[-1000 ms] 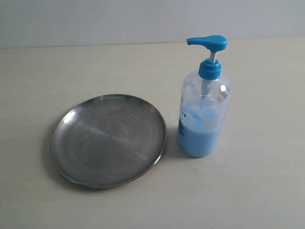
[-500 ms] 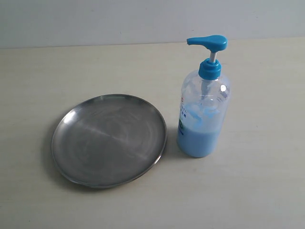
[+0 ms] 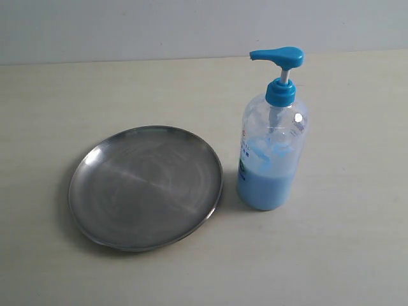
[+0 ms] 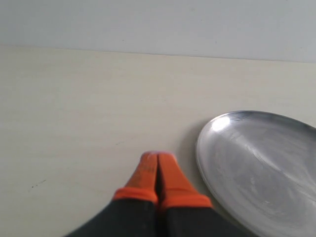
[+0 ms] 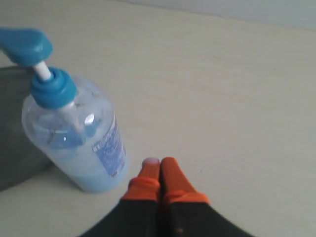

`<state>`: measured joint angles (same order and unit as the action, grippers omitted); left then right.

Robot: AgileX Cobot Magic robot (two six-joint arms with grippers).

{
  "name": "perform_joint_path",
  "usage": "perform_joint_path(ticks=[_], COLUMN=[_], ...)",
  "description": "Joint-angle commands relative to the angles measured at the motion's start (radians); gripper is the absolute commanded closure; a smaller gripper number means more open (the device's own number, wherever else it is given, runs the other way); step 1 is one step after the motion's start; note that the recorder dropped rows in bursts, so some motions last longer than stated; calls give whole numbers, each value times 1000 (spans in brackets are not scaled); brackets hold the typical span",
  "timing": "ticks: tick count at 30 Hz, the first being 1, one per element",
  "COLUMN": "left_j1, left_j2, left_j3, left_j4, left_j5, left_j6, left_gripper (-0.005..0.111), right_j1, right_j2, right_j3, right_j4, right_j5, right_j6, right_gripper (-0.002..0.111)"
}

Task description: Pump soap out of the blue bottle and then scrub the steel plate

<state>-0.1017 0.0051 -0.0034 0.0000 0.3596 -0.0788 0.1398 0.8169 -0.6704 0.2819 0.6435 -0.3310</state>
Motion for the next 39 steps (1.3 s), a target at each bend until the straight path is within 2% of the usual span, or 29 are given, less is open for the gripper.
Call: perform_joint_path(ticks=[1, 5, 10, 16, 19, 21, 23, 25, 29, 30, 32, 34, 39], left_j1=[-5, -5, -5, -5, -5, -5, -5, -5, -5, -5, -5, -5, -5], left_j2=[-5, -5, -5, -5, -5, -5, -5, -5, -5, -5, -5, -5, -5], left_j3=[3, 3, 3, 3, 3, 3, 3, 3, 3, 3, 3, 3, 3], left_j4=[0, 0, 0, 0, 0, 0, 0, 0, 0, 0, 0, 0, 0], left_j5=[-7, -7, -7, -7, -7, -7, -7, -7, -7, -7, -7, -7, -7], left_j6=[-4, -4, -4, -4, -4, -4, -4, -4, -4, -4, -4, -4, -4], left_gripper=[107, 107, 107, 107, 107, 107, 107, 107, 107, 107, 107, 107, 107], right_j1=[75, 149, 250, 406, 488, 515, 523, 523, 523, 523, 523, 523, 523], right_j2=[10, 10, 40, 211, 344, 393, 404, 404, 404, 404, 404, 404, 404], right_j3=[79, 115, 115, 126, 128, 171, 248, 314, 348, 355, 359, 364, 364], right_j4=[-112, -176, -317, -460, -452, -501, -646, -883, -1529, -1728, -1970, -2026, -2026], right_j5=[-51, -82, -36, -4, -78, -196, -368, -482, -470, -470, -462, -443, -467], right_j6=[82, 135, 267, 449, 546, 669, 877, 1122, 1696, 1893, 2131, 2289, 2291], right_gripper=[108, 108, 108, 108, 108, 108, 108, 108, 108, 108, 108, 108, 108])
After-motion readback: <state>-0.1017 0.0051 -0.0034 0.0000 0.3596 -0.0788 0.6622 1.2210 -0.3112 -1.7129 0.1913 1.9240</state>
